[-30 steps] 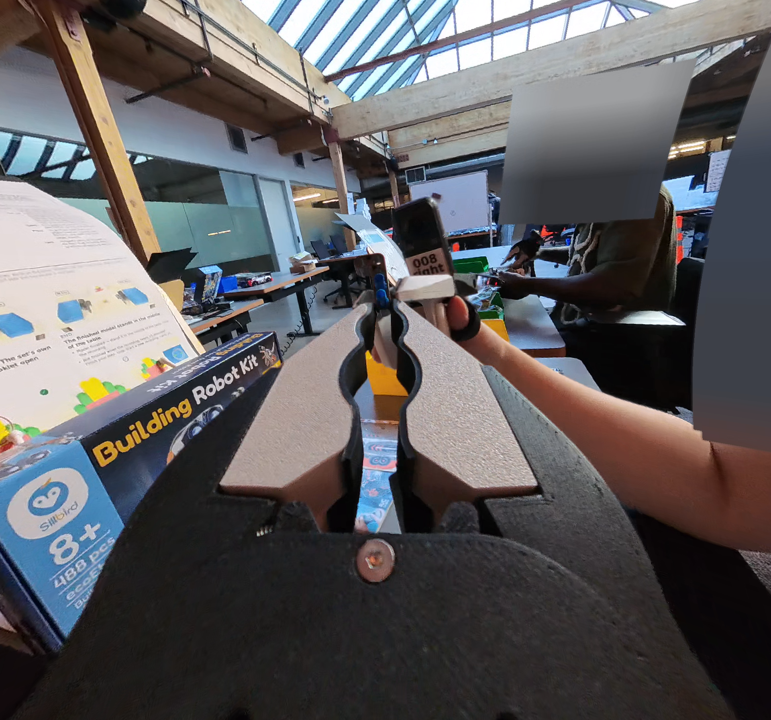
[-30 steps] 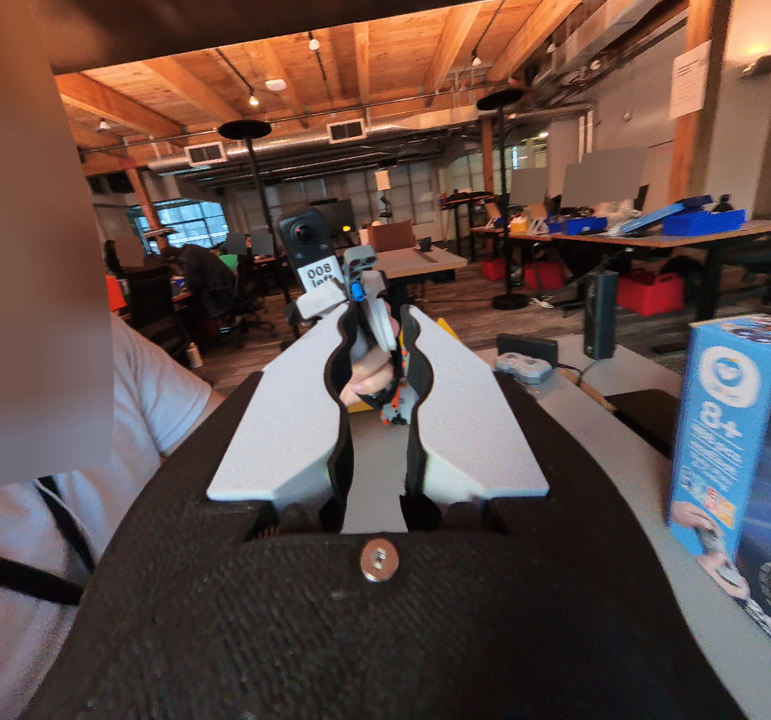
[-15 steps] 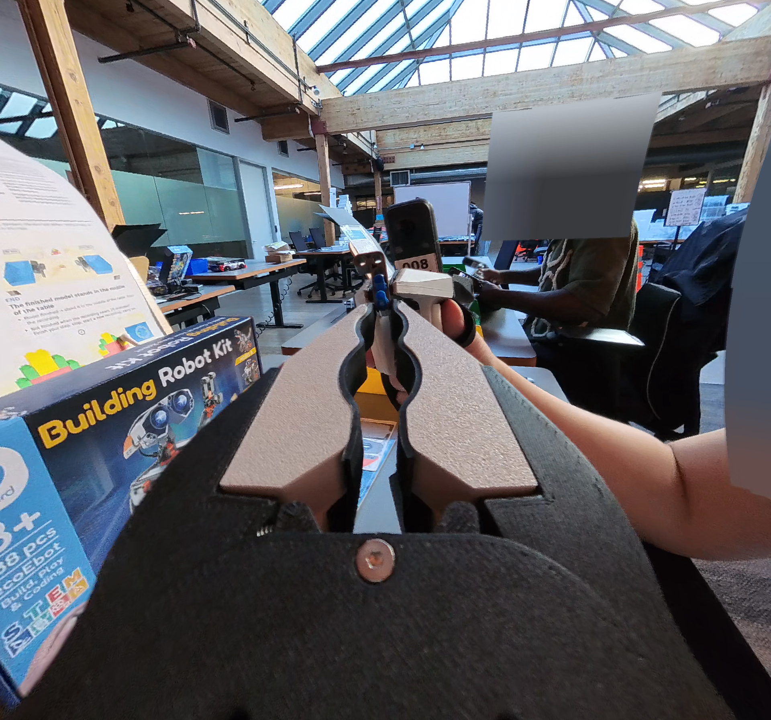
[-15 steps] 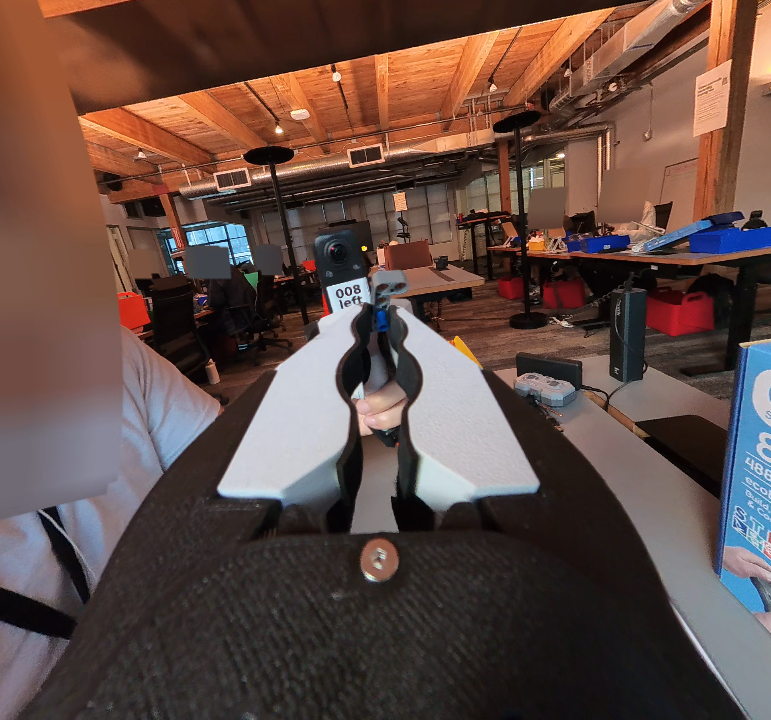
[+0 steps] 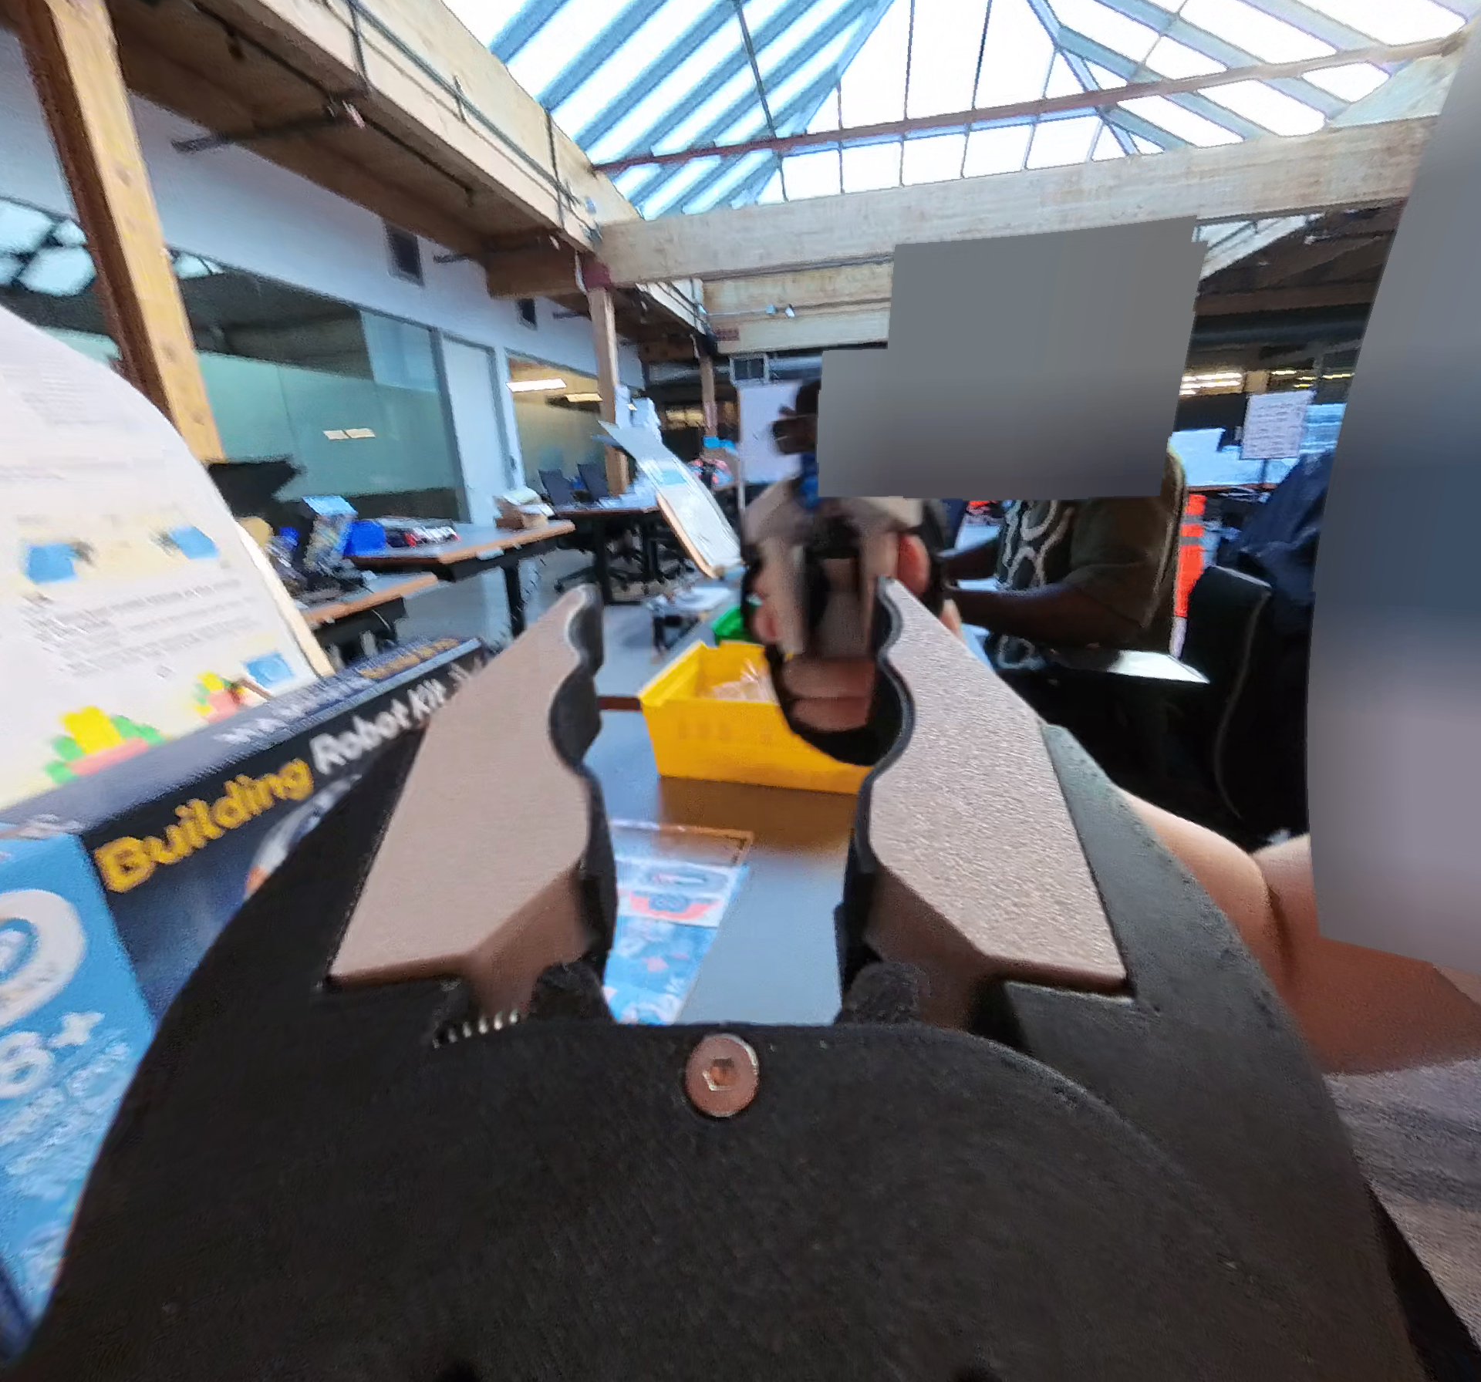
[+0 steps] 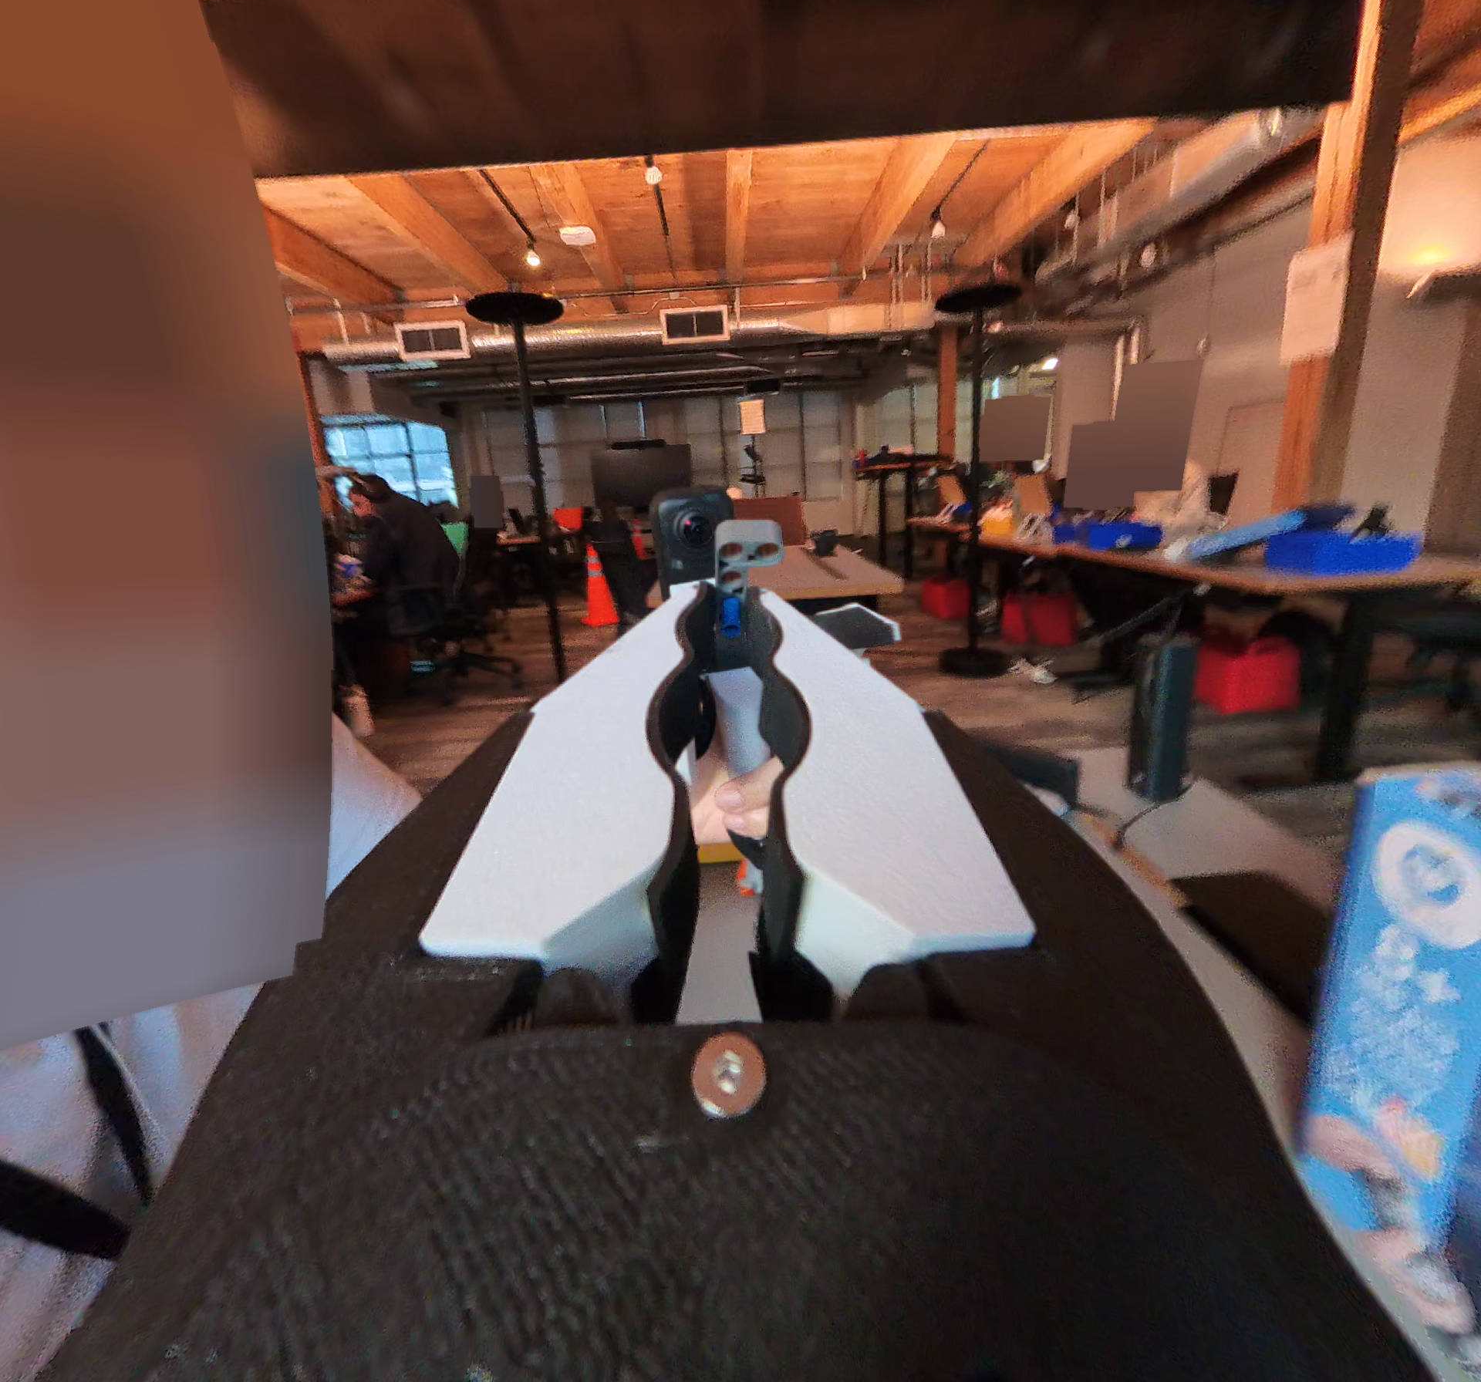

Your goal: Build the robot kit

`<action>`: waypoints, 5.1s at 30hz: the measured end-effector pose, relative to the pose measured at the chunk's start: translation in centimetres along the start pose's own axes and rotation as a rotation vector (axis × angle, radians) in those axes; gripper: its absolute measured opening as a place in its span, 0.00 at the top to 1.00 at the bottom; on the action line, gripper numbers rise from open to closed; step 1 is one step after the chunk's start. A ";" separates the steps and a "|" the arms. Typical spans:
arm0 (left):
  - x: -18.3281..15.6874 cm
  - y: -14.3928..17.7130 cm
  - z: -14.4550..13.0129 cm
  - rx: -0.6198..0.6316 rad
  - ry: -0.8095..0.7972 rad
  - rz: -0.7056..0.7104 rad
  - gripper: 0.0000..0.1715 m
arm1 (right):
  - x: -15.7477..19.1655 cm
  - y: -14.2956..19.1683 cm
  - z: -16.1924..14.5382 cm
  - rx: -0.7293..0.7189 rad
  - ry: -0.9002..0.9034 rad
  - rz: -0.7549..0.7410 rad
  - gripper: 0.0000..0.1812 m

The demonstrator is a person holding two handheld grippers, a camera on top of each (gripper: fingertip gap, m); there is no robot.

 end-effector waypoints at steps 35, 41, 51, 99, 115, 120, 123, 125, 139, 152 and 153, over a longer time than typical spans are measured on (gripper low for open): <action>-3.5 4.2 -25.4 1.799 -0.160 0.137 0.86 | -4.4 8.1 -1.5 0.269 0.014 -0.420 0.96; -4.5 4.5 -25.9 1.833 -0.163 0.137 0.91 | -3.8 9.1 -0.5 0.246 0.043 -0.450 0.96; -3.2 5.1 -25.7 1.851 -0.094 0.078 0.97 | -4.1 10.2 -0.5 0.243 0.038 -0.491 0.96; 8.4 3.6 -3.9 0.389 0.427 0.303 0.97 | -12.7 9.0 -17.0 0.135 -0.647 -0.211 0.97; 8.5 3.8 -2.7 0.250 0.520 0.237 0.97 | -12.2 7.9 -17.0 0.095 -0.668 -0.156 0.97; 8.4 3.9 -2.2 0.237 0.508 0.235 0.97 | -11.9 7.5 -16.6 0.111 -0.636 -0.151 0.97; 8.1 3.9 -1.8 0.222 0.522 0.218 0.97 | -11.8 7.4 -16.4 0.110 -0.619 -0.141 0.97; 7.9 3.9 -1.5 0.218 0.515 0.208 0.97 | -11.7 7.3 -16.4 0.112 -0.623 -0.138 0.97; 7.7 4.1 -0.9 0.212 0.500 0.202 0.97 | -11.6 7.7 -16.2 0.168 -0.599 -0.149 0.97; 7.3 3.5 -1.2 0.229 0.503 0.188 0.97 | -10.5 8.9 -14.6 0.164 -0.587 -0.074 0.97; 7.3 3.5 -1.2 0.229 0.504 0.185 0.97 | -10.2 8.8 -14.5 0.162 -0.584 -0.044 0.97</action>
Point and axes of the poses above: each gripper's, where its closed fingertips meet, y back along the fingers, z out of its top, x = y × z across the jaws, the point moved 5 cm from there along y, back along the fingers, and after that the axes turned 10 degrees about z, right-handed, at the moved point
